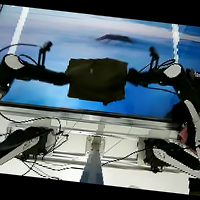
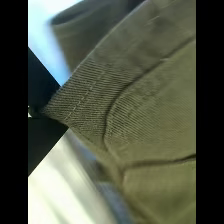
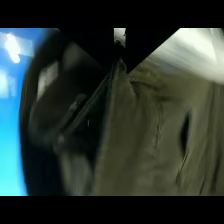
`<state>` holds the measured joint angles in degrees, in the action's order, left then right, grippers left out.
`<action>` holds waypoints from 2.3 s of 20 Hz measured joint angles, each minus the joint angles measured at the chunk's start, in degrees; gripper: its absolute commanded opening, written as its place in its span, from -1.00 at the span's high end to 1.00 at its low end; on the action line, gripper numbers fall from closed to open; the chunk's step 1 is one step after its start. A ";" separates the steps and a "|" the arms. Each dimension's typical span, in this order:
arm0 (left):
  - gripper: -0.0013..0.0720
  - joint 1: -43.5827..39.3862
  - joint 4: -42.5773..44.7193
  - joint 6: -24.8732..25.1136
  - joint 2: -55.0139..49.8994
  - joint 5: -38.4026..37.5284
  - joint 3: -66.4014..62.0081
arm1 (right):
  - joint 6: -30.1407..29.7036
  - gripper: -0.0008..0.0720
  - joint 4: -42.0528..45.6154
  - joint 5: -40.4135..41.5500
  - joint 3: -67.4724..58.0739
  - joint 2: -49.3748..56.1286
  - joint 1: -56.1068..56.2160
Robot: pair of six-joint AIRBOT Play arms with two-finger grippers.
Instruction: Fold the clothes and pants, and hang the long-sleeved shirts on hangers.
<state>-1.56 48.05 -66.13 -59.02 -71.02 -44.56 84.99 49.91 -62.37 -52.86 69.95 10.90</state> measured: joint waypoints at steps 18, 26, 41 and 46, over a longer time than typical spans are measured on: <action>-0.94 -3.28 -8.46 -1.73 -0.20 12.33 13.31 | -1.64 -0.90 9.64 3.02 8.24 0.07 4.68; -0.94 -3.32 -9.57 0.57 -0.22 17.42 13.42 | 7.28 -0.89 8.41 6.73 8.59 2.10 -4.57; -0.91 -4.11 -9.57 4.87 -1.60 24.13 13.11 | -10.49 0.82 -18.49 12.20 3.96 16.17 5.31; -0.91 -3.78 -9.55 10.73 -0.90 24.74 6.84 | -12.68 0.82 -9.27 13.66 -7.15 10.36 1.33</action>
<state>-5.34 38.50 -55.40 -59.92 -46.28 -37.71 72.31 40.64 -48.71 -60.01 80.31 12.23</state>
